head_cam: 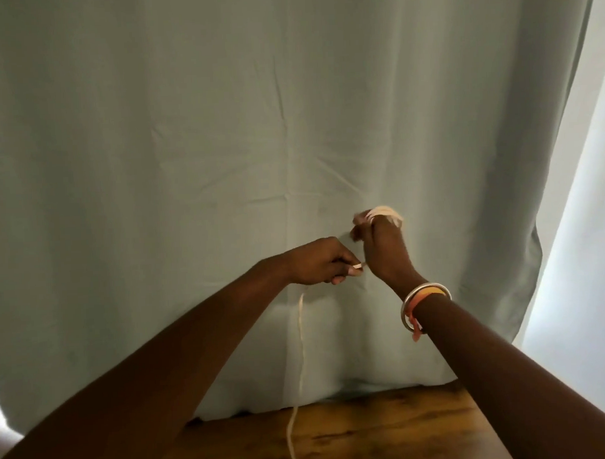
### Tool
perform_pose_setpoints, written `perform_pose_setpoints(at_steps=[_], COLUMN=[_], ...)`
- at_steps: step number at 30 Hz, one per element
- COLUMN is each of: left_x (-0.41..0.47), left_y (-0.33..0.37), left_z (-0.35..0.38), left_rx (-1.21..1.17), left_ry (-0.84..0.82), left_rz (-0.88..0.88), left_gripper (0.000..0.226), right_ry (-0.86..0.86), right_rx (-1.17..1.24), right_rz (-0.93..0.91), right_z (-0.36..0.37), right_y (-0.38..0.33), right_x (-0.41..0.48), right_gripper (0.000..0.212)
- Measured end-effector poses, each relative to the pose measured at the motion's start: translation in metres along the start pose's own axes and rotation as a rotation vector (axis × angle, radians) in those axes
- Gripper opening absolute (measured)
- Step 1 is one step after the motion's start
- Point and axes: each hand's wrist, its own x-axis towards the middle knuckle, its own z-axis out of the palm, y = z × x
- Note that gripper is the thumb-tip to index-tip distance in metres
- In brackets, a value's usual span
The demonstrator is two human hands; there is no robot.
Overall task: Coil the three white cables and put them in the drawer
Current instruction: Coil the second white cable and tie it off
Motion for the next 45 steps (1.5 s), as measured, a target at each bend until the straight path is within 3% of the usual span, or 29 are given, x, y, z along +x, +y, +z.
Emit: perform_pose_setpoints(at_steps=[2, 3, 5, 7, 9, 12, 15, 18, 21, 23, 25, 29, 33, 36, 40, 42, 45], left_x=[0.003, 0.005, 0.004, 0.0, -0.004, -0.01, -0.012, -0.012, -0.011, -0.011, -0.011, -0.013, -0.015, -0.013, -0.011, -0.011, -0.012], left_y=[0.005, 0.006, 0.007, 0.005, 0.001, -0.008, -0.014, -0.018, -0.017, -0.011, -0.007, -0.006, -0.011, -0.008, -0.001, 0.001, 0.004], left_z=[-0.011, -0.019, -0.036, -0.053, -0.064, -0.07, -0.062, -0.04, -0.013, -0.001, 0.009, 0.024, 0.023, 0.017, 0.002, -0.011, -0.031], left_rx=[0.163, 0.204, 0.226, 0.2, 0.131, -0.005, -0.188, -0.398, -0.553, -0.601, -0.579, -0.393, -0.24, -0.06, 0.174, 0.243, 0.271], left_ry=[-0.058, -0.079, -0.095, -0.084, -0.043, 0.064, 0.205, 0.357, 0.401, 0.394, 0.364, 0.219, 0.206, 0.124, 0.052, 0.036, 0.003], left_rz=[0.052, 0.053, 0.03, 0.021, 0.014, 0.015, 0.047, 0.043, 0.001, -0.06, -0.091, -0.025, -0.047, -0.022, -0.011, -0.007, 0.017], left_gripper=[0.019, 0.013, 0.011, 0.014, 0.015, 0.017, 0.02, 0.015, 0.011, 0.019, 0.032, 0.022, 0.021, 0.022, 0.02, 0.018, 0.014], right_ry=[-0.288, -0.429, -0.67, -0.818, -0.918, -1.051, -1.082, -1.005, -0.821, -0.605, -0.33, 0.121, 0.26, 0.184, -0.118, -0.32, -0.628], right_rx=[-0.183, -0.151, 0.107, 0.468, 0.825, 1.205, 1.514, 1.772, 1.93, 1.968, 1.911, 1.599, 0.858, 0.36, -0.026, -0.014, 0.28], right_rz=[0.027, 0.144, 0.486, 0.7, 0.766, 0.706, 0.563, 0.412, 0.266, 0.223, 0.243, 0.291, 0.267, 0.126, 0.096, 0.189, 0.497], right_z=[0.007, 0.008, 0.006, -0.002, -0.008, -0.009, -0.01, -0.009, -0.01, -0.013, -0.016, -0.017, -0.018, -0.012, -0.004, -0.004, -0.004], right_y=[0.009, 0.006, -0.001, -0.006, -0.007, -0.015, -0.034, -0.053, -0.07, -0.079, -0.083, -0.07, -0.039, -0.014, 0.007, 0.007, -0.005], right_x=[-0.008, -0.014, -0.027, -0.037, -0.044, -0.051, -0.053, -0.051, -0.044, -0.035, -0.026, -0.008, -0.004, -0.012, -0.022, -0.033, -0.048], right_gripper=[0.039, 0.037, 0.04, 0.052, 0.057, 0.054, 0.05, 0.046, 0.042, 0.038, 0.033, 0.025, 0.028, 0.041, 0.052, 0.054, 0.058])
